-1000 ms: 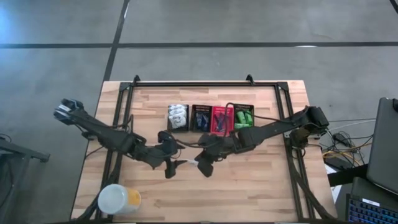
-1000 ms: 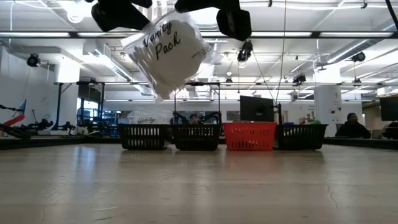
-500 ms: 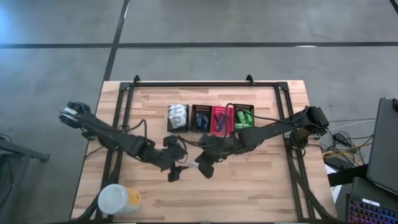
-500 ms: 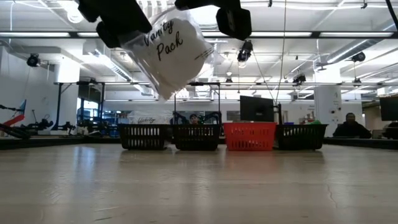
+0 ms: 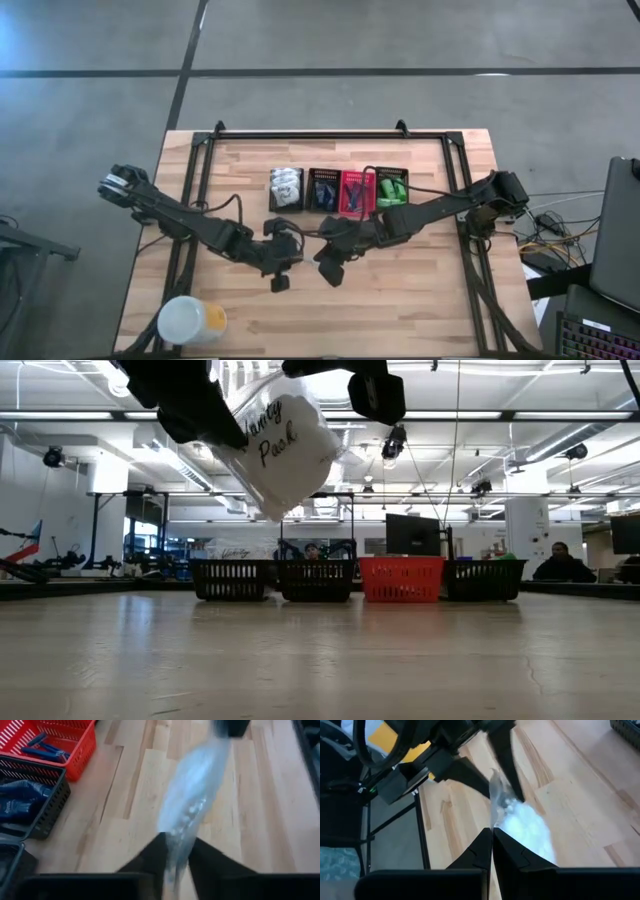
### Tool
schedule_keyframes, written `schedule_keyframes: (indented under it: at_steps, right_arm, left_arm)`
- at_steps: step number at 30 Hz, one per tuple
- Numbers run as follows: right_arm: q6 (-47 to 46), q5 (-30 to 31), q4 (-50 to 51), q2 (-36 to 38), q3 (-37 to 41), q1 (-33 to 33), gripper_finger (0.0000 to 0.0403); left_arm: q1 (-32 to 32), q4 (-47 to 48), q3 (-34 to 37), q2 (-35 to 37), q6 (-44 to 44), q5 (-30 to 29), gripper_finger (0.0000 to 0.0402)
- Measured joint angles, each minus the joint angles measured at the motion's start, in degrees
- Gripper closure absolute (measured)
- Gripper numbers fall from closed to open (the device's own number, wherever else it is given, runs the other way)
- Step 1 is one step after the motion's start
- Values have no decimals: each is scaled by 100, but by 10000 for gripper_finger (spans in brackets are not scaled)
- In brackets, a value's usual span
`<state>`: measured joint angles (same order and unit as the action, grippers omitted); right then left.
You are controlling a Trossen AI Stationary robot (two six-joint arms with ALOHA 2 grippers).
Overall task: Pick & Place Travel size toiletries
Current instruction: Put the cotton pack into the left black bin
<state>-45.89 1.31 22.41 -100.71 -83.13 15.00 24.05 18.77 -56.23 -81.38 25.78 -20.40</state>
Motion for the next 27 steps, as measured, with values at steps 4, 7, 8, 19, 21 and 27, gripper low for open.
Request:
schedule_keyframes:
  at_steps: [4, 7, 8, 19, 21, 27]
  right_arm:
    - [-41, 29, 11, -2, 0, 0, 393]
    - [-60, 13, 10, -4, 0, 0, 379]
    - [-75, 9, 6, -4, 0, 2, 370]
    - [98, -9, 125, 98, 0, -2, 218]
    - [313, -311, 141, 183, 0, -4, 199]
    - [802, -591, 149, 290, 2, -124, 183]
  left_arm:
    - [2, 178, -34, 6, -215, -1, 387]
    - [-1, 588, -63, 9, -219, -2, 389]
    - [-3, 751, -68, 8, -222, 1, 391]
    - [-366, 2268, -85, 475, -258, 64, 395]
    - [-609, 2486, -83, 666, -374, 239, 395]
    - [-1724, 2719, -84, 1081, -1159, 628, 395]
